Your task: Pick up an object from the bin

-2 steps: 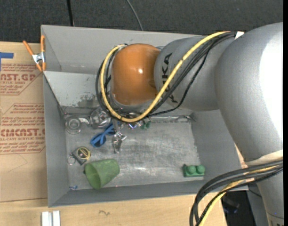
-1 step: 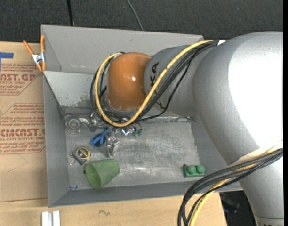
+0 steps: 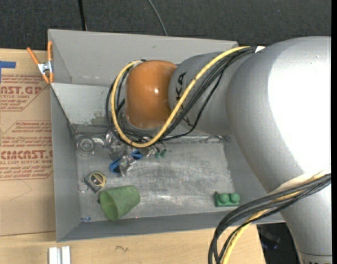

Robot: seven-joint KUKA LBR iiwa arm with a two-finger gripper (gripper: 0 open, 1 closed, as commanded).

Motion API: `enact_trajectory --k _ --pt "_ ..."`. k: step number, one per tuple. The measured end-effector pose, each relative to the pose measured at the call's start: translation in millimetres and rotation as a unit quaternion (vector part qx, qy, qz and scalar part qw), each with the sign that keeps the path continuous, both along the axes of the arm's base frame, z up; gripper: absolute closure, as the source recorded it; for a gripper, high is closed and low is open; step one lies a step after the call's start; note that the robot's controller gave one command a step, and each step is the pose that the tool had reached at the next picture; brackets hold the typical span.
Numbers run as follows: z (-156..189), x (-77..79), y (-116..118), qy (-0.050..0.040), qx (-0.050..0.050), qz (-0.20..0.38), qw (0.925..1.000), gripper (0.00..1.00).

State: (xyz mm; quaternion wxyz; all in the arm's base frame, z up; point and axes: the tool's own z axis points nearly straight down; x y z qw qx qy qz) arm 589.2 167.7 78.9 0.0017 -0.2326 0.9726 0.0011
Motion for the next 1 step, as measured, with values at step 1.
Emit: enact_trajectory --k 1 --pt "156.3 -9.9 -1.3 -0.0041 0.000 0.039 0.9992 1.00"
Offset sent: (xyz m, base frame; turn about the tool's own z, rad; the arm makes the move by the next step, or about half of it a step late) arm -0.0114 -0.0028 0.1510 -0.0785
